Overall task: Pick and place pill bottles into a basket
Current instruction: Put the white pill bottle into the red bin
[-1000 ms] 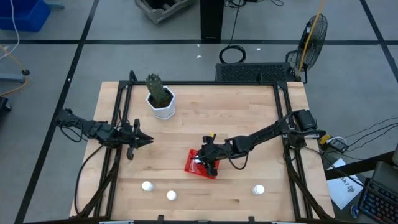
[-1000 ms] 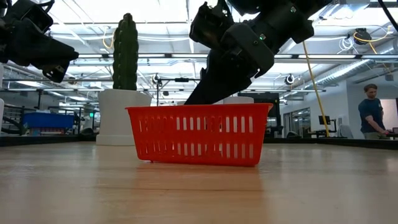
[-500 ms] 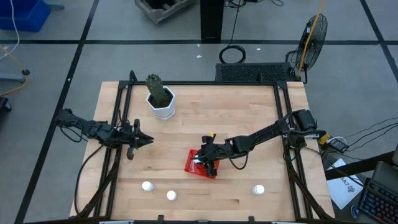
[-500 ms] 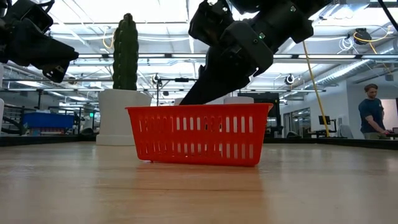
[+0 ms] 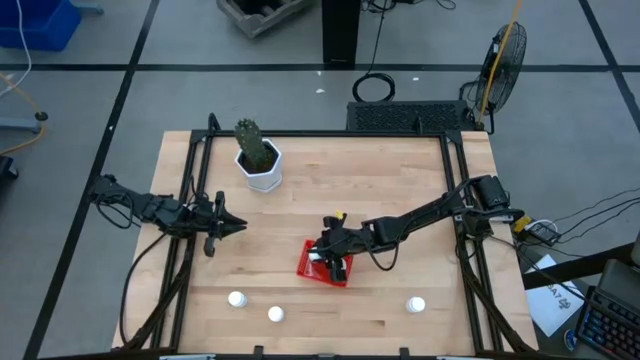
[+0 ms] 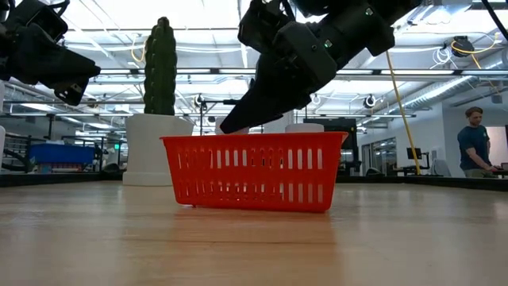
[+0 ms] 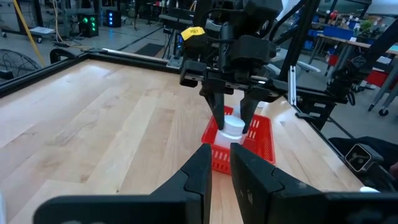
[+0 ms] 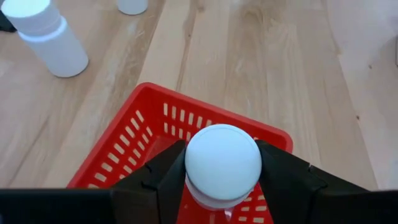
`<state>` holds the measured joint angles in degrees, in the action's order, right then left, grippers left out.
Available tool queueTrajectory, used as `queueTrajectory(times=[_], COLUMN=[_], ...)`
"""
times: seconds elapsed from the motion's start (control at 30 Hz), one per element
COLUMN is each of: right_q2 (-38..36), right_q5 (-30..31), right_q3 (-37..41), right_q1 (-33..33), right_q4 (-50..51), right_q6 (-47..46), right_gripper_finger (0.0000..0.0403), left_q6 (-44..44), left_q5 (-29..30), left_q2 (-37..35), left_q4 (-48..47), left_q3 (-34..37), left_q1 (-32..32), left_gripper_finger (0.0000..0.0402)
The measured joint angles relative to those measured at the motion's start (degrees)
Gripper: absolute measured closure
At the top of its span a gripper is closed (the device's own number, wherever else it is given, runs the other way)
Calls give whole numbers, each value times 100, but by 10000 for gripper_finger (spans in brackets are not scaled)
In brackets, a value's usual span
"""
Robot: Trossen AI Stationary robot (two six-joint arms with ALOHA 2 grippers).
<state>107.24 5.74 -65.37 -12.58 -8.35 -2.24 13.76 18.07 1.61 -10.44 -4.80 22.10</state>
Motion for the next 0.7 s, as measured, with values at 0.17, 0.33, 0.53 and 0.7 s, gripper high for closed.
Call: queueTrajectory(times=[0.17, 0.33, 0.53, 0.7], right_q2=[0, -2, -2, -4], right_q5=[-37, -148, -138, -102], right_q3=[0, 0, 0, 0], right_q1=[0, 0, 9, 26], right_q4=[47, 48, 45, 35], right_q6=[-70, -66, -57, -52], right_gripper_finger=[222, 222, 219, 184], left_q6=[0, 0, 0, 0], left_q5=[-1, -1, -1, 0], left_q2=[0, 0, 0, -2], left_q4=[0, 0, 0, 0], left_q3=[0, 0, 0, 0], left_q1=[0, -1, 1, -1], left_gripper_finger=[339, 339, 339, 339])
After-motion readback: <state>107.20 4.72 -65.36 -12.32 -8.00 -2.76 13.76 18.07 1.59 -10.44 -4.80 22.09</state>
